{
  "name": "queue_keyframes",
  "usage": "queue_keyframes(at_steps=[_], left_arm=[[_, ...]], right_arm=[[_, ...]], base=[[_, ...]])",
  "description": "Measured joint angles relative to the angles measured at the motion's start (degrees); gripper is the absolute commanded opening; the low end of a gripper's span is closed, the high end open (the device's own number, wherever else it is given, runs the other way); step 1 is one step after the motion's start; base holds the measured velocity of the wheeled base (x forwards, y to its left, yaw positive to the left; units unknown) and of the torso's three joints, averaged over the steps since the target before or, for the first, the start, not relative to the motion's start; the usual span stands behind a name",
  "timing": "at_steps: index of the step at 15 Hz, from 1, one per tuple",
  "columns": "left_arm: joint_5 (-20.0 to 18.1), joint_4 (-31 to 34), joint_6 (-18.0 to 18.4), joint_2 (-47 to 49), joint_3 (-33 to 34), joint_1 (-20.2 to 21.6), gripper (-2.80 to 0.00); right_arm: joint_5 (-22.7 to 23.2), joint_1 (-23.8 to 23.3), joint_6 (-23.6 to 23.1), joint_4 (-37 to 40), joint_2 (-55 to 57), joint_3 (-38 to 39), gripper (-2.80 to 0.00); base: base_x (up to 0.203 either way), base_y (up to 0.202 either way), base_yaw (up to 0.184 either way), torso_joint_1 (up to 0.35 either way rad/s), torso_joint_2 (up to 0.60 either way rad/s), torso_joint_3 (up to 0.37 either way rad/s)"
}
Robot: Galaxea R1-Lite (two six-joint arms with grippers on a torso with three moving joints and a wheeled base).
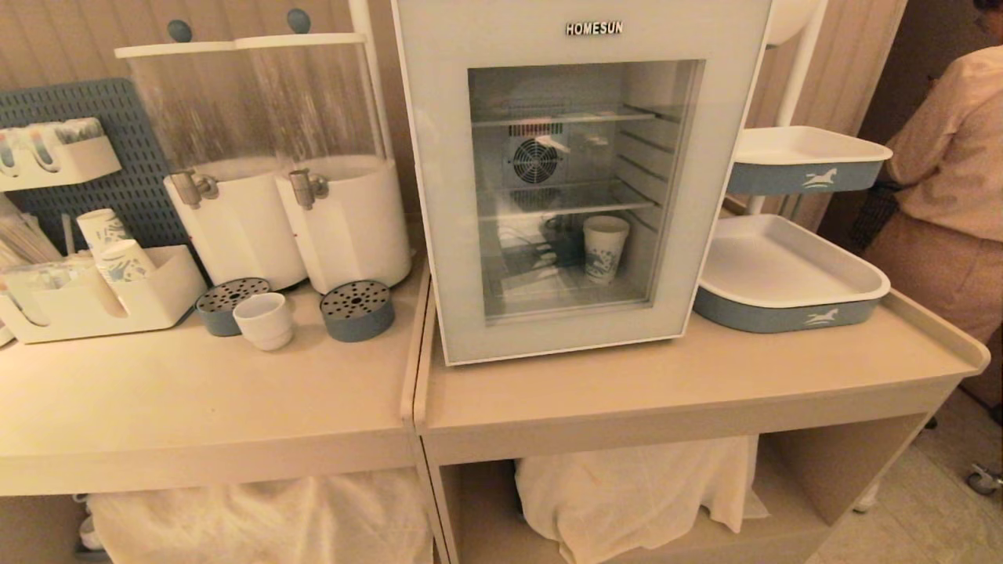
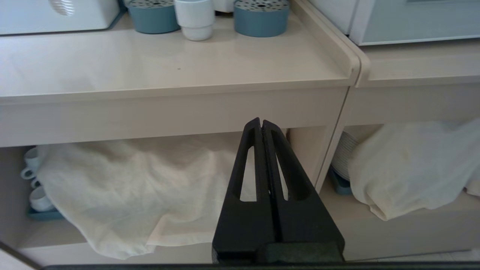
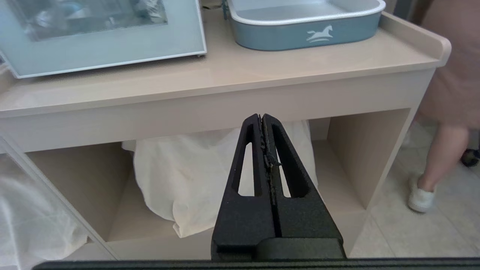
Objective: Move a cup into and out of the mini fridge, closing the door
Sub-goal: Open the freezer door
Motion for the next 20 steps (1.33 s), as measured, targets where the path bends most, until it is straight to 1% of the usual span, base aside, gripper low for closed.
queue_keyframes(at_steps=[6, 8, 10, 12, 13, 15, 16, 18, 20], left_arm=[[0.4, 1.17, 0.72, 0.0, -0.38, -0.04, -2.8], [0.67, 2.06, 2.34, 0.07, -1.86, -0.04, -2.8], [1.41, 5.21, 3.23, 0.5, -8.18, -0.04, -2.8], [1.73, 11.13, 3.54, 1.87, -17.98, -0.04, -2.8], [1.91, 14.16, 3.64, 3.09, -23.16, -0.04, 0.0], [2.08, 19.16, 3.73, 7.31, -32.04, -0.11, 0.0], [1.8, 20.28, 3.5, 9.69, -35.45, -0.26, 0.0], [0.85, 21.01, 1.83, 14.6, -41.72, -1.83, 0.0], [0.41, 22.65, -0.95, 19.3, -47.52, -5.25, 0.0]], right_arm=[[0.0, -0.02, 0.01, 0.02, 0.0, 0.0, -2.8], [0.0, 0.0, 0.0, 0.02, -0.02, 0.0, -2.8], [0.02, 0.0, -0.13, -0.04, -0.05, 0.0, -2.8], [0.06, 0.0, -0.7, -0.16, -0.05, 0.13, -2.8], [0.01, -0.03, -0.83, 0.15, -0.05, 0.13, -2.8], [0.0, -0.05, -0.82, 0.48, -0.05, 0.05, -2.8], [0.0, -0.05, -0.71, 0.49, -0.05, -0.02, -2.8], [-0.02, -0.02, -0.64, 0.54, -0.05, -0.09, -2.8], [0.0, 0.0, -0.64, 0.71, -0.02, -0.11, -2.8]], base=[[0.0, 0.0, 0.0, 0.0, 0.0, 0.0], [0.0, 0.0, 0.0, 0.0, 0.0, 0.0], [0.0, 0.0, 0.0, 0.0, 0.0, 0.0], [0.0, 0.0, 0.0, 0.0, 0.0, 0.0], [0.0, 0.0, 0.0, 0.0, 0.0, 0.0], [0.0, 0.0, 0.0, 0.0, 0.0, 0.0], [0.0, 0.0, 0.0, 0.0, 0.0, 0.0], [0.0, 0.0, 0.0, 0.0, 0.0, 0.0], [0.0, 0.0, 0.0, 0.0, 0.0, 0.0]])
